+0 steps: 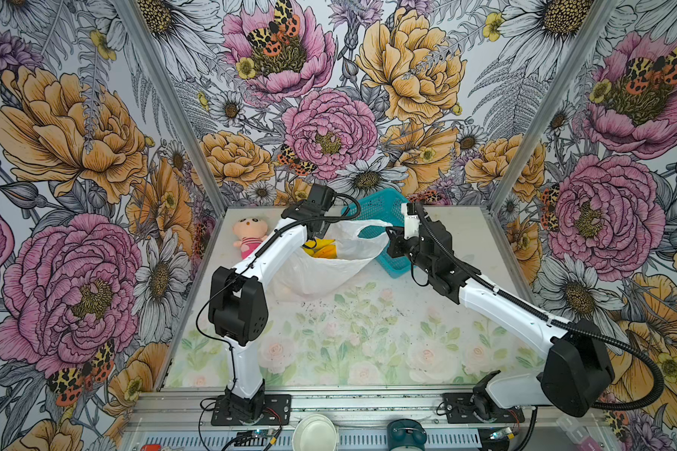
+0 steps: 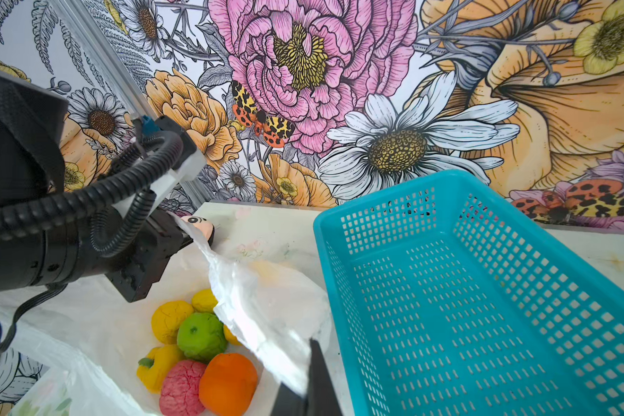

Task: Untie the knot of the plastic bag and take out the fruit
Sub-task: Open the plastic bag at the center of the table.

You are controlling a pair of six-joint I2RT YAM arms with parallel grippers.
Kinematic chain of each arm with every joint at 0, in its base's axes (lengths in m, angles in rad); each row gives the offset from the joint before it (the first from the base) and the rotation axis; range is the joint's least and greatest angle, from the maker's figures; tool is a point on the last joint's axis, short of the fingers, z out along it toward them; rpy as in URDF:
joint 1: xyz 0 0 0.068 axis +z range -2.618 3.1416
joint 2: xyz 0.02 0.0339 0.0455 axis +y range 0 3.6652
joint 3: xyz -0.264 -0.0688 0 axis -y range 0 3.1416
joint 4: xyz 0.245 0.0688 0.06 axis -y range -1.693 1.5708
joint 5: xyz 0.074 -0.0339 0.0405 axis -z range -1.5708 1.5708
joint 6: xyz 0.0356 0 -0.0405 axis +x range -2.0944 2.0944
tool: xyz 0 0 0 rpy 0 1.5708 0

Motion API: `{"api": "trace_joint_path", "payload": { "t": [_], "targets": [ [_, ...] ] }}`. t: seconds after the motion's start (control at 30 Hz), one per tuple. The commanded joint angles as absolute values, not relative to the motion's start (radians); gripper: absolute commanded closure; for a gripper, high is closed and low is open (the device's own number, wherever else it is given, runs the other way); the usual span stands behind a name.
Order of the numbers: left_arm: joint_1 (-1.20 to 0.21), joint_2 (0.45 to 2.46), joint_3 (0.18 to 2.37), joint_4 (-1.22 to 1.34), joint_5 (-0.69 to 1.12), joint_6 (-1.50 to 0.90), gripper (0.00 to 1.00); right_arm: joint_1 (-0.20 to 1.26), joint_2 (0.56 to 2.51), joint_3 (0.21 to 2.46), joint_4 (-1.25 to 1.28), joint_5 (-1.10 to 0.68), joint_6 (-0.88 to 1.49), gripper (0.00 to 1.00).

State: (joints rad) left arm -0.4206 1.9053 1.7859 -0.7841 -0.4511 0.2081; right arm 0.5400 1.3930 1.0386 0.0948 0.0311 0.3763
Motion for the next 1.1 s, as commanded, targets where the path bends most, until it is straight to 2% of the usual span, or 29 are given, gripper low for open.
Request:
{"api": "trace_joint_path", "payload": {
  "t": [0.0,0.3,0.7,0.83,1.07],
  "targets": [
    [-0.405,1.894,1.836,-0.781,-0.477,0.191,1.00,0.540,1.347,1.035,0.127,0.053,0.389,0.86],
    [-0.390,1.891,1.968,-0.782,-0.536,0.240,1.00,0.538,1.311,1.005,0.139,0.071,0.387,0.43],
    [-0.377,1.898,2.096,-0.783,-0.644,0.317,1.00,0.535,1.280,0.972,0.163,0.015,0.344,0.05],
    [-0.371,1.916,2.143,-0.782,-0.671,0.333,1.00,0.543,1.299,0.983,0.160,-0.058,0.298,0.01],
    [-0.381,1.937,2.236,-0.782,-0.679,0.358,1.00,0.591,1.330,1.022,0.140,-0.084,0.236,0.01]
  ]
}}
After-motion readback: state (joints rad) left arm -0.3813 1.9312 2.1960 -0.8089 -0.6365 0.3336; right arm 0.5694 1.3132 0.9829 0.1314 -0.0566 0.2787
